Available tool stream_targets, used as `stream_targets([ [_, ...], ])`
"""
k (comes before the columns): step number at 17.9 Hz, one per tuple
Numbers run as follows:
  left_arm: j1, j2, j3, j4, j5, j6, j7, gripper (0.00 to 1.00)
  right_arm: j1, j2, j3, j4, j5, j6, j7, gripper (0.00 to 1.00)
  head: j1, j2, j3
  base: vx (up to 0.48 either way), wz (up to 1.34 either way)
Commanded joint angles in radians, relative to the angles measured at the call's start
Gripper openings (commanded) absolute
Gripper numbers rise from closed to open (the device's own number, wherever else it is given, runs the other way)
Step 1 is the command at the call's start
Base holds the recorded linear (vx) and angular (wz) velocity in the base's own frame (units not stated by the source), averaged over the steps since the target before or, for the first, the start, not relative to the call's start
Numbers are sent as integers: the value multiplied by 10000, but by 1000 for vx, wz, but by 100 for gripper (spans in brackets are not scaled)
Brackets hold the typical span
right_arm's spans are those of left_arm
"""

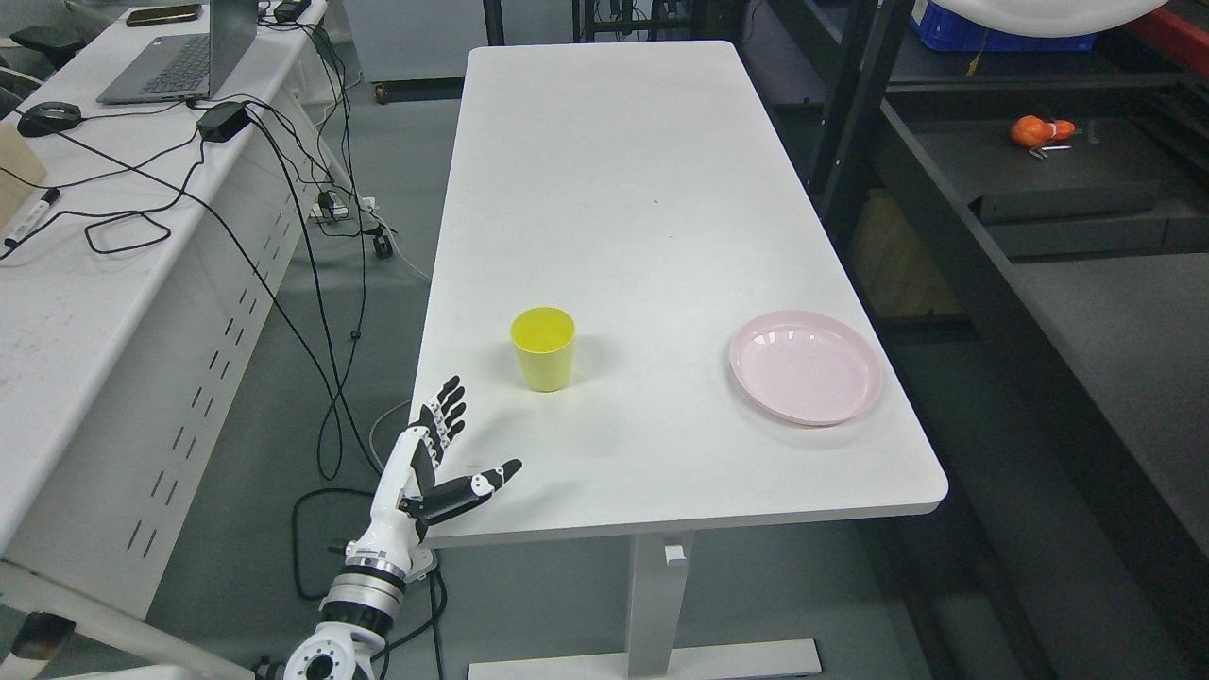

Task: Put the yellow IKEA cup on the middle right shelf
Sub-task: 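Raise the open left hand toward the yellow cup on the table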

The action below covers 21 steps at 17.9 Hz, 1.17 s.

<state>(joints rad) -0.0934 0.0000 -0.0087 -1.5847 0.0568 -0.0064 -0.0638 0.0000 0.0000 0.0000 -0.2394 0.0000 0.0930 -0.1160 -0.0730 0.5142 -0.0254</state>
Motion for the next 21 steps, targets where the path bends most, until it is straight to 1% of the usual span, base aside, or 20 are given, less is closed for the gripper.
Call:
stream_targets([
  [1, 29, 175, 332, -14, 0, -12, 9, 99, 138, -175, 169, 1, -245, 6, -6, 99, 0, 0, 0, 27, -3],
  [4, -32, 175, 393, 62, 0, 3, 25, 99, 138, -175, 169, 1, -245, 6, -6, 99, 0, 0, 0, 27, 0],
  [6, -231, 175, 683, 321, 0, 3, 25, 99, 139, -175, 169, 1, -245, 6, -6, 99, 0, 0, 0, 10, 0],
  [9, -1318, 175, 1220, 1578, -15, 3, -6, 99, 139, -175, 169, 1, -245, 6, -6, 99, 0, 0, 0, 0, 0],
  [11, -1902, 175, 1283, 2116, -15, -12, -6, 99, 139, -175, 169, 1, -245, 6, -6, 99, 0, 0, 0, 0, 0],
  [14, -2546, 175, 1161, 2668, -31, -12, -6, 99, 139, -175, 169, 1, -245, 6, -6, 99, 0, 0, 0, 0, 0],
  [18, -4048, 175, 1145, 4339, -31, -89, -21, 99, 139, -175, 169, 1, -245, 6, -6, 99, 0, 0, 0, 8, -1],
  [19, -4431, 175, 1023, 4525, -31, -74, -82, 99, 139, -175, 169, 1, -245, 6, -6, 99, 0, 0, 0, 26, -4],
  [21, -4619, 175, 214, 4542, -31, -74, -266, 99, 139, -175, 169, 1, -245, 6, -6, 99, 0, 0, 0, 28, -5],
])
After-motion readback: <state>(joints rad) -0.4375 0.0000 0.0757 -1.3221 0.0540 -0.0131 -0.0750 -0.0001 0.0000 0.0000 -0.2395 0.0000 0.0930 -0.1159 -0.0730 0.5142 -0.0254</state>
